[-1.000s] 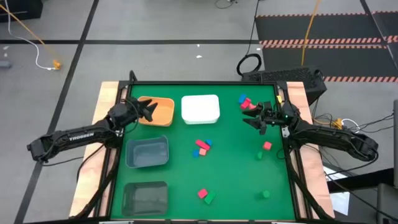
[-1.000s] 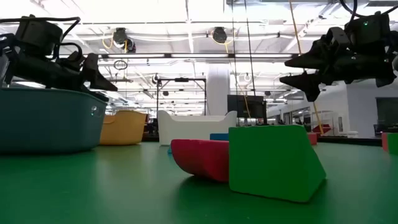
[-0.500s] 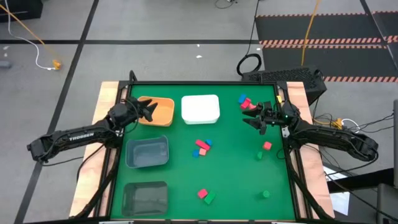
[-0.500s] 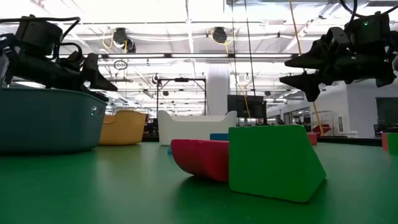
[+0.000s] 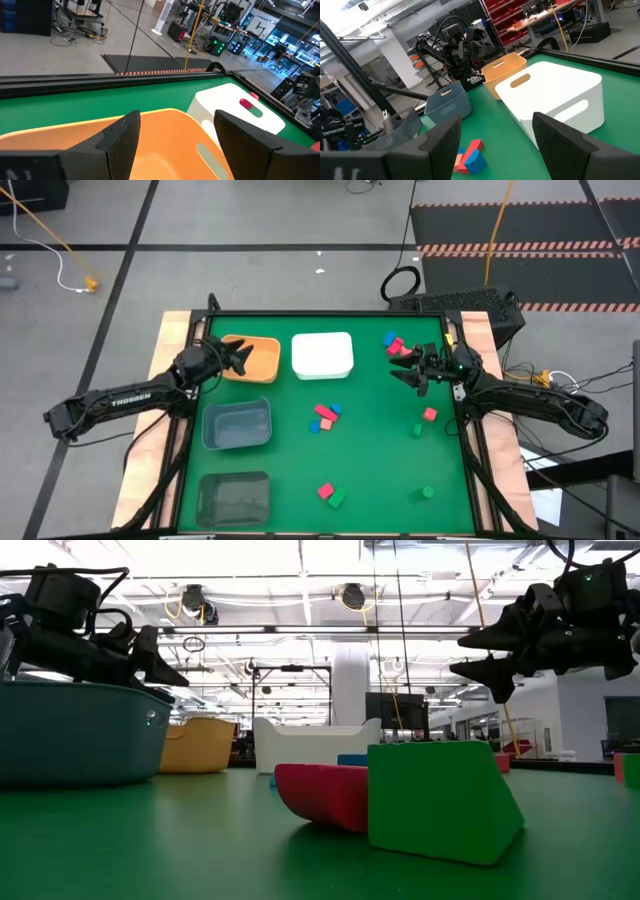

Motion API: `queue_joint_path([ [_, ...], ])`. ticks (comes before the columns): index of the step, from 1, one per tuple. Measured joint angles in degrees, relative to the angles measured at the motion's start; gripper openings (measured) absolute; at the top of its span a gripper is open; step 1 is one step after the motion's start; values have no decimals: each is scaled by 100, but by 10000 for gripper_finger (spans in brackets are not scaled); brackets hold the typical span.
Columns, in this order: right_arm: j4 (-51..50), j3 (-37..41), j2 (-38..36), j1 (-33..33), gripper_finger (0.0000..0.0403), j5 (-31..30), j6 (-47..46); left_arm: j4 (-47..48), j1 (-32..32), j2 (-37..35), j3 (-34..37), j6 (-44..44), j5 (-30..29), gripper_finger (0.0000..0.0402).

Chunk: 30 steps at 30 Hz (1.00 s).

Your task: Sort & place blocks by color

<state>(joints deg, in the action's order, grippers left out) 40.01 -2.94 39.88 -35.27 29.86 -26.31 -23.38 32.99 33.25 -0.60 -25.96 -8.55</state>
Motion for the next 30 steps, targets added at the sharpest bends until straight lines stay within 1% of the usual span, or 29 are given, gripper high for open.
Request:
queue_joint_path([
  [22,2,0,0,0,236,1,-2,-2,-2,-2,0,0,2,255],
  [30,184,0,-2,0,236,-45,-1,-1,-2,-1,0,0,1,255],
])
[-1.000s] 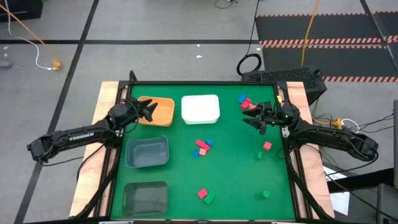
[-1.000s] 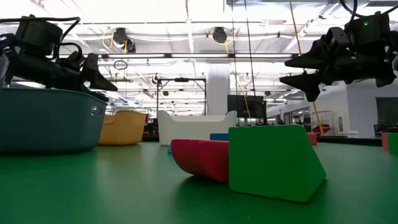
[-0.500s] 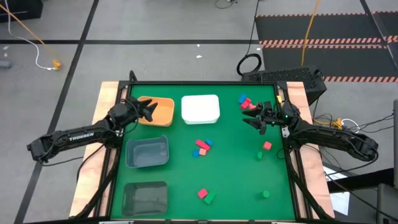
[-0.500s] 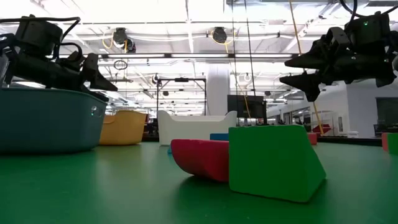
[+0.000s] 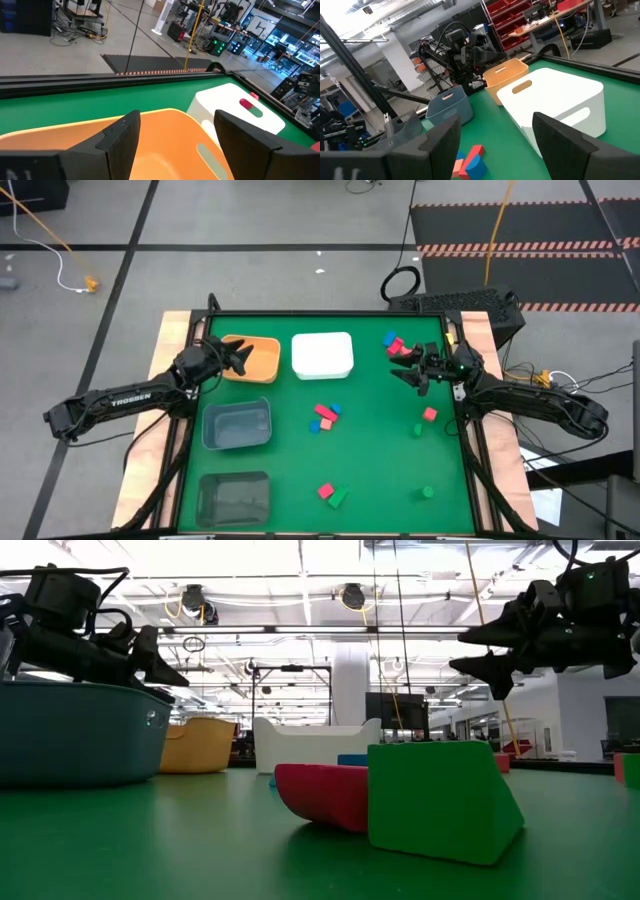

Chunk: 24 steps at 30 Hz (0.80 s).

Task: Sort & place blocks by color
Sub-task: Put the top right pink block into the white bin

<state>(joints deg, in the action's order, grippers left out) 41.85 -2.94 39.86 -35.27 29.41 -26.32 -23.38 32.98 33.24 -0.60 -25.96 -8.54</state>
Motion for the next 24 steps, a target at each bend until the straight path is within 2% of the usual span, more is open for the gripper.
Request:
queue_joint_path([
  [5,-5,0,2,2,236,-734,7,0,0,0,0,0,-1,255],
  [11,70,0,0,2,236,-1294,-250,-1,1,2,0,0,1,255],
  [20,431,0,0,4,236,-1258,-1944,1,2,2,0,0,-1,255],
  [24,1099,-8,2,15,236,-1294,-2582,0,1,1,-1,-1,0,255],
])
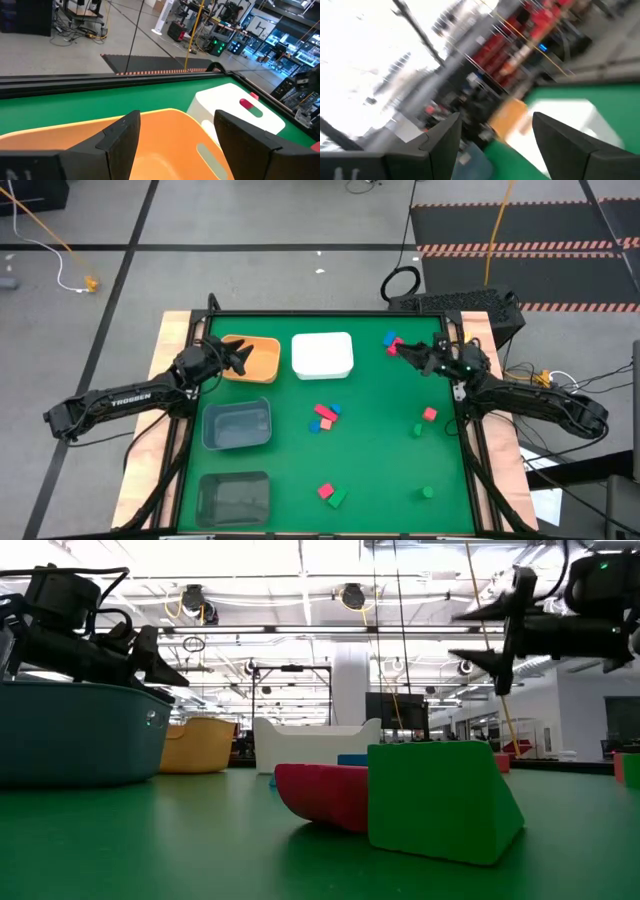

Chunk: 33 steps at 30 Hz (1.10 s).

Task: Sort & place blocks by color
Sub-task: Put the top right pink block into the white bin

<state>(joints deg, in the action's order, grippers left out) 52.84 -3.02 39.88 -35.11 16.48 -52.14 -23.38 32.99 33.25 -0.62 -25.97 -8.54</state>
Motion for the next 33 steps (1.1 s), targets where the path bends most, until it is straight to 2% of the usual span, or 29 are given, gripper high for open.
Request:
queue_joint_path([
  [5,820,-364,-2,-2,236,-25,-119,-1,-1,-1,1,1,-1,255],
  [10,268,-1126,2,-2,235,-20,339,-1,1,1,1,1,-1,255],
  [13,-598,-1700,1,-22,235,-19,1067,-1,0,-1,1,1,0,255],
  [16,-2062,-2226,-1,-154,235,-39,1854,-1,-1,1,-1,1,-1,255],
  [20,-3981,-2795,23,-500,235,-625,2417,-1,1,0,0,0,0,255],
  [23,-4786,-3101,79,-804,235,-765,2461,-1,1,-1,1,0,-1,255],
  [28,-6016,-3583,270,-1156,235,-772,2018,-6,1,-1,0,1,0,255],
  [33,-6535,-3986,393,-1294,235,-774,2184,-25,-1,1,1,1,0,255],
])
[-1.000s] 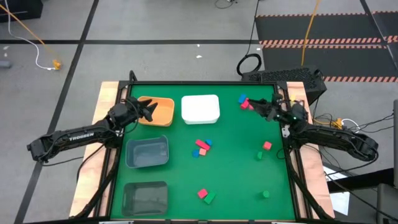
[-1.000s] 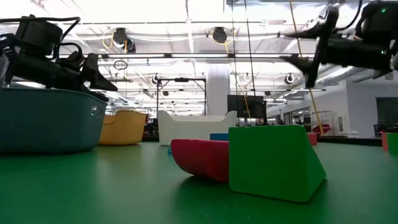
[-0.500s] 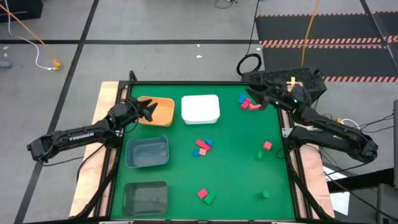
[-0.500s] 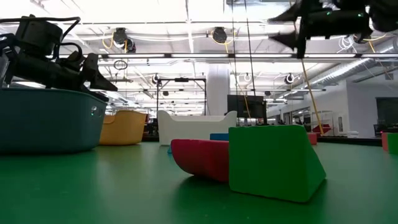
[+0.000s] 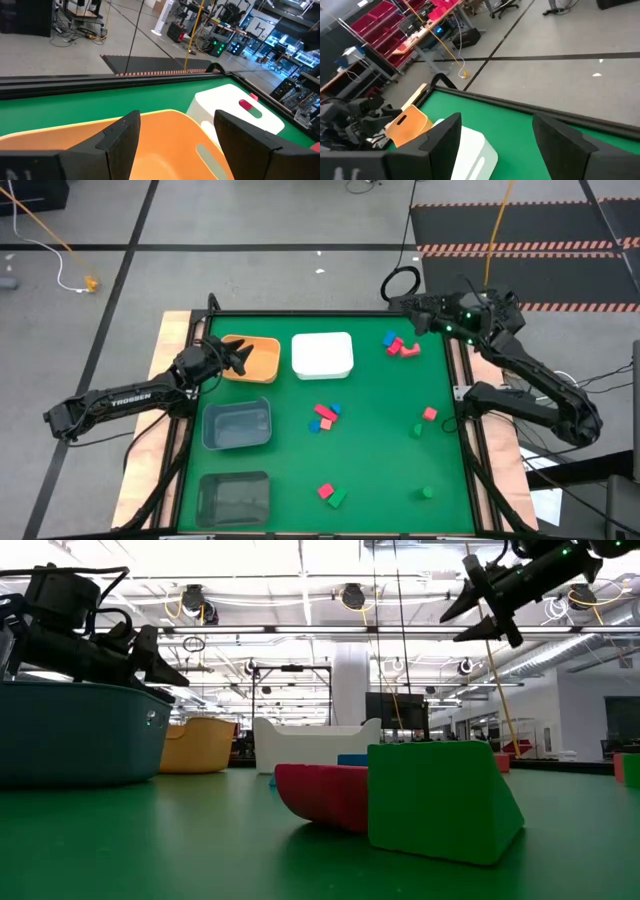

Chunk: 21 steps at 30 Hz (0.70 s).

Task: Sort & place blocks by color
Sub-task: Put the top right pink block into the white bin

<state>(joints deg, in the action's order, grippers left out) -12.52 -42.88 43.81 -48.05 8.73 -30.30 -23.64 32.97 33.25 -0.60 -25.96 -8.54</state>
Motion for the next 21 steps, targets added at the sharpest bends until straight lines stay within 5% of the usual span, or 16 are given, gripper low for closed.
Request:
queue_joint_path([
  [13,-433,-1129,389,13,235,-268,1213,-7,1,0,-1,0,-1,255],
  [21,-1984,-2362,995,13,235,-270,2818,-10,2,0,0,0,0,255],
])
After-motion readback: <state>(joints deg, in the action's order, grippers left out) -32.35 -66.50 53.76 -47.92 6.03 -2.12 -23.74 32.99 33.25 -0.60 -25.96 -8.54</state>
